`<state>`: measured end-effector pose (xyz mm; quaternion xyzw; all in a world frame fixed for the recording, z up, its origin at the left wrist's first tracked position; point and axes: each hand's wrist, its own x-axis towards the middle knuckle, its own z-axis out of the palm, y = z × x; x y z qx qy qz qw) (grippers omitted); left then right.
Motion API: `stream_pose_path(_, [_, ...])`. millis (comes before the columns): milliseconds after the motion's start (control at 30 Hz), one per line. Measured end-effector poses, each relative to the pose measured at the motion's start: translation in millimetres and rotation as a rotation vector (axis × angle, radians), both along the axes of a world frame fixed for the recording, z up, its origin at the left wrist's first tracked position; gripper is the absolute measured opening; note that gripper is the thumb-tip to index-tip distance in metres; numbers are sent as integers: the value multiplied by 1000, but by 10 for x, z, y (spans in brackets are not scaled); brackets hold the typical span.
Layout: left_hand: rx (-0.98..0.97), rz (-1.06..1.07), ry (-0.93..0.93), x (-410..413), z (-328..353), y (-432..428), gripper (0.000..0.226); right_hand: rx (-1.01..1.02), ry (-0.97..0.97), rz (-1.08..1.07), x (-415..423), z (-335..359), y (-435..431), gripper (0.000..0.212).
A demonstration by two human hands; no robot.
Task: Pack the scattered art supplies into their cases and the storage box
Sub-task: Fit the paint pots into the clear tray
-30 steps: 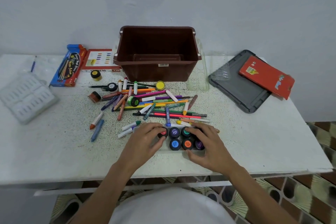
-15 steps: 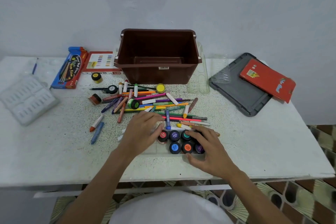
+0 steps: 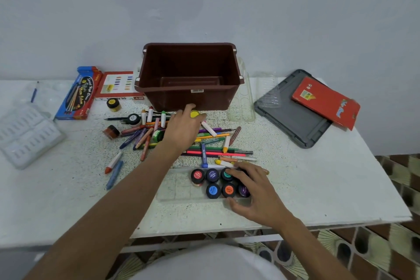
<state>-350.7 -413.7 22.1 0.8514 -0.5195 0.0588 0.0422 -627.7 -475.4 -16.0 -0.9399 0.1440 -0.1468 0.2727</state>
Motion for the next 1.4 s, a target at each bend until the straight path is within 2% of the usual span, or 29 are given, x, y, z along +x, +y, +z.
stream_pose_path(167, [-27, 23, 82, 89, -21, -103, 28, -14, -2, 1, 0, 3, 0, 58])
stream_pose_path(300, [-165, 79, 299, 105, 4, -17, 21, -24, -1, 5, 1, -6, -5, 58])
stream_pose_path(433, [-348, 118, 527, 11, 54, 178, 34, -44, -6, 4, 15, -15, -21, 59])
stream_pose_path(567, [-464, 11, 743, -190, 148, 498, 40, -90, 4, 23, 50, -6, -74, 58])
stream_pose_path(833, [-412, -114, 743, -601, 80, 1128, 40, -99, 28, 36, 125, 5, -178, 60])
stream_pose_path(1067, [-312, -70, 744, -819, -65, 1325, 39, -101, 39, 31, 127, 11, -189, 62])
stream_pose_path(1400, [-378, -53, 777, -965, -264, 1306, 26, -90, 28, 25, 132, 0, -188, 62])
